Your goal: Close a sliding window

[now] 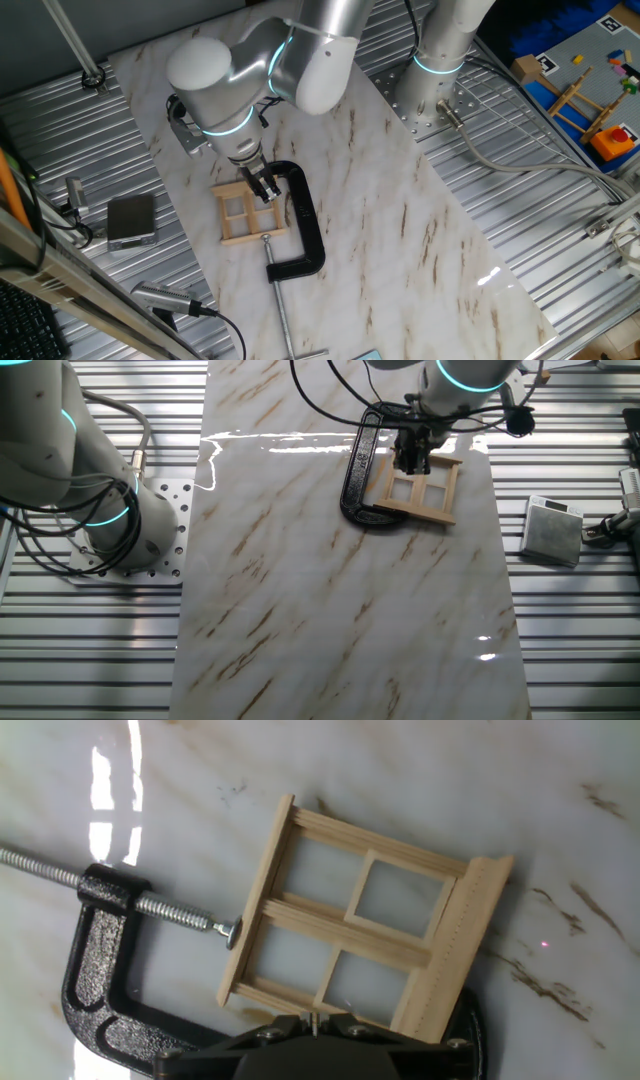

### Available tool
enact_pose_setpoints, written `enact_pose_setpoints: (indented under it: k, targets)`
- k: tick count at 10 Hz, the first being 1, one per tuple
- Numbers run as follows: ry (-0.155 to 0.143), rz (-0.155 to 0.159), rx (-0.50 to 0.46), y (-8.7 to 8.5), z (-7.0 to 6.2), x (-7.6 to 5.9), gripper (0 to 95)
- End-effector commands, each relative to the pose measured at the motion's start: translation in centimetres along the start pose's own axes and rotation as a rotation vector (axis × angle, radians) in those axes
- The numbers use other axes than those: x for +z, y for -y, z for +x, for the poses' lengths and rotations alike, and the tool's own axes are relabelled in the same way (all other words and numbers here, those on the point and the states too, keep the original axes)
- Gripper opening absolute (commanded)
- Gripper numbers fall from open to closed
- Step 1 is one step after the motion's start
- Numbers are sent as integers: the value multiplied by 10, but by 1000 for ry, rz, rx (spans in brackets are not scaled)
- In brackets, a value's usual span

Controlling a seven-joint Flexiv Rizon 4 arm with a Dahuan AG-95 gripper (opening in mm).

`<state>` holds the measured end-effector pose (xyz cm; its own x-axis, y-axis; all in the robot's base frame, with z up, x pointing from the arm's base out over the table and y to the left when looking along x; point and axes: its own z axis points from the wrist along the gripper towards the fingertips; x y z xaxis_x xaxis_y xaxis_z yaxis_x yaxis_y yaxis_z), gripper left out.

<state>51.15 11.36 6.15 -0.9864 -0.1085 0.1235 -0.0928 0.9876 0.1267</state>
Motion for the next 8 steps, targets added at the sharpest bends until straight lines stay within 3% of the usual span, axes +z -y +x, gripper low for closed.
enact_pose_setpoints:
  k: [1, 4, 5, 6, 8]
  targets:
    - [0, 7, -22, 0, 0, 0, 0]
    - [-7, 27, -84, 15, 0, -4, 0]
    - [-8, 26, -127, 36, 0, -7, 0]
    - [-9, 26, -144, 47, -1, -7, 0]
    - [-12, 32, -232, 100, -6, -3, 0]
